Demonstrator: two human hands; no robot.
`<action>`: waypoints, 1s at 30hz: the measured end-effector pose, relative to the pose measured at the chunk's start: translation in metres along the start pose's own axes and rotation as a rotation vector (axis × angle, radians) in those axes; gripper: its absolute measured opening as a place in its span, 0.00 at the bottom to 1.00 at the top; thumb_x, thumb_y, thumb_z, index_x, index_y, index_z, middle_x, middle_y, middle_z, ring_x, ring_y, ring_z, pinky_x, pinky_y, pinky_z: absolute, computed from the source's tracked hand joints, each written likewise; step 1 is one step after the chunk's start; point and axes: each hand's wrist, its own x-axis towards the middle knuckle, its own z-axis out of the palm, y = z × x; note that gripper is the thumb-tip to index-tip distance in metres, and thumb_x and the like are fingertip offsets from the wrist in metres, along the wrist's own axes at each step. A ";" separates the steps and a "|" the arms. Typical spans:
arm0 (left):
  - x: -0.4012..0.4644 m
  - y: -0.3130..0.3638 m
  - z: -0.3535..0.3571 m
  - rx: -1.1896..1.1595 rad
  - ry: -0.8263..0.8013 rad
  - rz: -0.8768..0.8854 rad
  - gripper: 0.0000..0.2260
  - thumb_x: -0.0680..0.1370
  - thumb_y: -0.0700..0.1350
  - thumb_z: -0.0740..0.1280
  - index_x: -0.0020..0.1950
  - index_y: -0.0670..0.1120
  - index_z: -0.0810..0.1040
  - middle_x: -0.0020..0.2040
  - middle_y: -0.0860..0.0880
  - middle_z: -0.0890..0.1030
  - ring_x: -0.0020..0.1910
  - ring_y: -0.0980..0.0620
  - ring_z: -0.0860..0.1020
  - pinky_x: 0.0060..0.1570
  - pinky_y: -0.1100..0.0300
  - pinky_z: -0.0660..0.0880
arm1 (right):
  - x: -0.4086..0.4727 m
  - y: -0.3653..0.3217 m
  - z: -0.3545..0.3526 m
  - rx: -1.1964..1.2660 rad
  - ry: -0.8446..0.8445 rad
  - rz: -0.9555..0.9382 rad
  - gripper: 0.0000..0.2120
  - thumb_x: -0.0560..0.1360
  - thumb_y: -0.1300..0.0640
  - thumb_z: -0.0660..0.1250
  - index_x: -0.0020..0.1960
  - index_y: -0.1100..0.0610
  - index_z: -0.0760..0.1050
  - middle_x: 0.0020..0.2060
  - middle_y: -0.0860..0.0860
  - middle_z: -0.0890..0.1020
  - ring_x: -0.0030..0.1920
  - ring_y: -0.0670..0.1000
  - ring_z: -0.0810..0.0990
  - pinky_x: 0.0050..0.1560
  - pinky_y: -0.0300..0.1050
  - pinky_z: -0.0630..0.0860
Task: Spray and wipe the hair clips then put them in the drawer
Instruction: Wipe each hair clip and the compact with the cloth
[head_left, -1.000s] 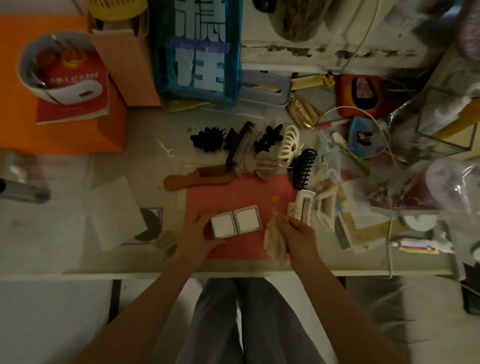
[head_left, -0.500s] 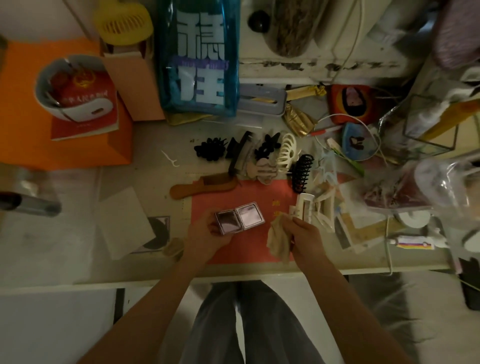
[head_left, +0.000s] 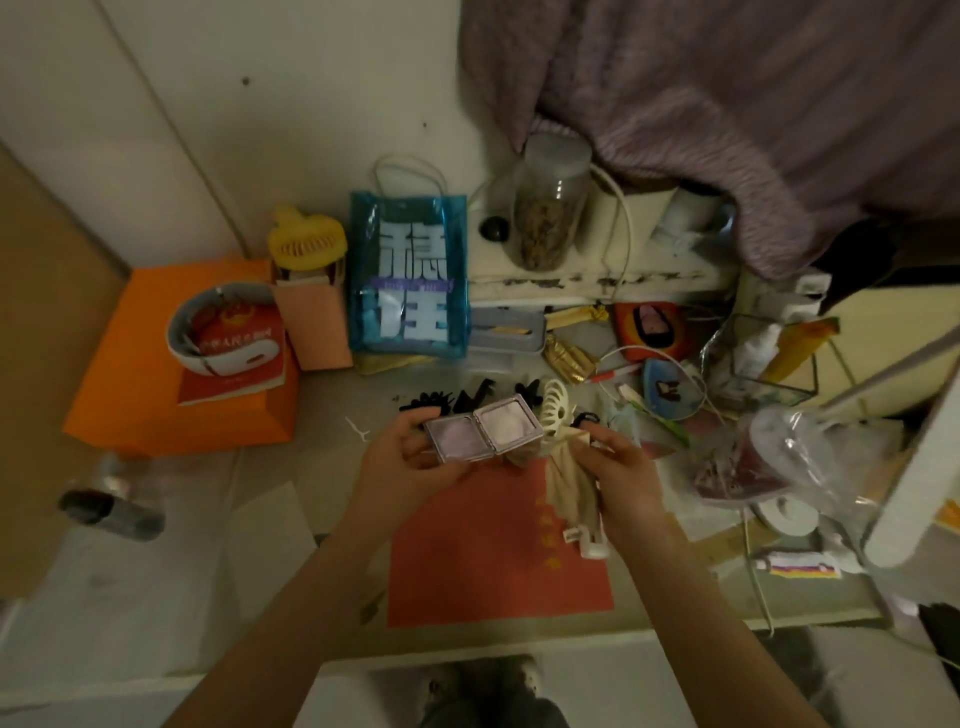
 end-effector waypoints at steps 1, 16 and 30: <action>0.000 0.012 -0.001 -0.004 -0.010 0.024 0.26 0.66 0.31 0.77 0.57 0.52 0.74 0.42 0.58 0.84 0.41 0.59 0.83 0.34 0.69 0.76 | -0.001 -0.010 0.001 0.020 0.014 -0.017 0.12 0.75 0.67 0.68 0.58 0.62 0.77 0.49 0.60 0.81 0.50 0.58 0.80 0.56 0.56 0.76; -0.010 0.157 -0.022 0.164 -0.123 0.346 0.25 0.67 0.34 0.76 0.56 0.53 0.72 0.51 0.50 0.82 0.43 0.58 0.83 0.43 0.65 0.80 | -0.029 -0.155 -0.010 0.209 -0.044 -0.386 0.04 0.75 0.61 0.68 0.47 0.62 0.79 0.34 0.54 0.81 0.30 0.47 0.78 0.28 0.38 0.73; -0.020 0.202 -0.013 0.171 -0.121 0.502 0.27 0.65 0.29 0.76 0.60 0.45 0.74 0.45 0.47 0.85 0.41 0.50 0.84 0.42 0.60 0.81 | -0.071 -0.206 0.009 0.019 -0.287 -0.596 0.04 0.72 0.62 0.72 0.39 0.58 0.83 0.36 0.55 0.84 0.39 0.51 0.81 0.43 0.46 0.78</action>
